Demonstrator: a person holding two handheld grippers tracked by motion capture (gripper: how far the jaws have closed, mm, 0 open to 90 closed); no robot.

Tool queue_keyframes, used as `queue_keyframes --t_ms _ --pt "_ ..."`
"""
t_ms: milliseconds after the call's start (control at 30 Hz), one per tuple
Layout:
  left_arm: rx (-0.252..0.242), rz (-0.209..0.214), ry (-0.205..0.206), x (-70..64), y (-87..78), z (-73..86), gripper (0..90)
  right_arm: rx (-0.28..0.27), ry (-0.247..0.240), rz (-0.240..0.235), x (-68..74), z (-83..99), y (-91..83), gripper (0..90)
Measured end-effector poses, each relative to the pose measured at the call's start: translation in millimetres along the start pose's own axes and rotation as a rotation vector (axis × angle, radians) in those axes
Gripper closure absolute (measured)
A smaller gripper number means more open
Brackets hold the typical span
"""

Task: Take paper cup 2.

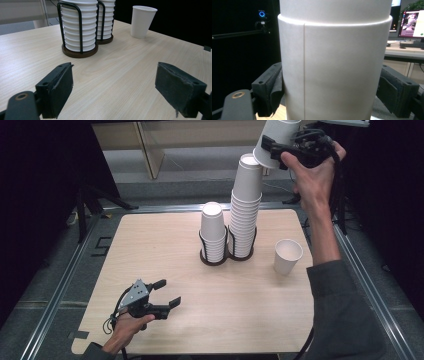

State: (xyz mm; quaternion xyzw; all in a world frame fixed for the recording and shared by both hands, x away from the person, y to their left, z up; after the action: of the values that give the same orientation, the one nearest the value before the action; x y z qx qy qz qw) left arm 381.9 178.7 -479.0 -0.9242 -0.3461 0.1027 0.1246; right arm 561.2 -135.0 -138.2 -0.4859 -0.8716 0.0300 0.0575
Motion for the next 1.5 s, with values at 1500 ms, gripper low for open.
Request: queue_keyframes --t_ms 1500 --pt "-0.03 -0.013 0.027 -2.2 3.3 -1.4 14.5 0.227 0.019 -0.344 116.8 278.0 -20.0 16.9"
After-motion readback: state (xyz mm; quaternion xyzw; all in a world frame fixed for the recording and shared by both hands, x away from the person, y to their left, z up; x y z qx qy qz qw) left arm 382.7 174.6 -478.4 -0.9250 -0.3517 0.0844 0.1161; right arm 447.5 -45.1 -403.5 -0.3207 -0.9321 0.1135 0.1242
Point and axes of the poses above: each handheld gripper's, and its own axes: y roughly forward along the jaws, z roughly out of its underside, x roughly to its left, the point moved 9 cm from there along y, roughly forward along the jaws, and after that the axes turned 2 degrees about x, right-handed, at the moved point
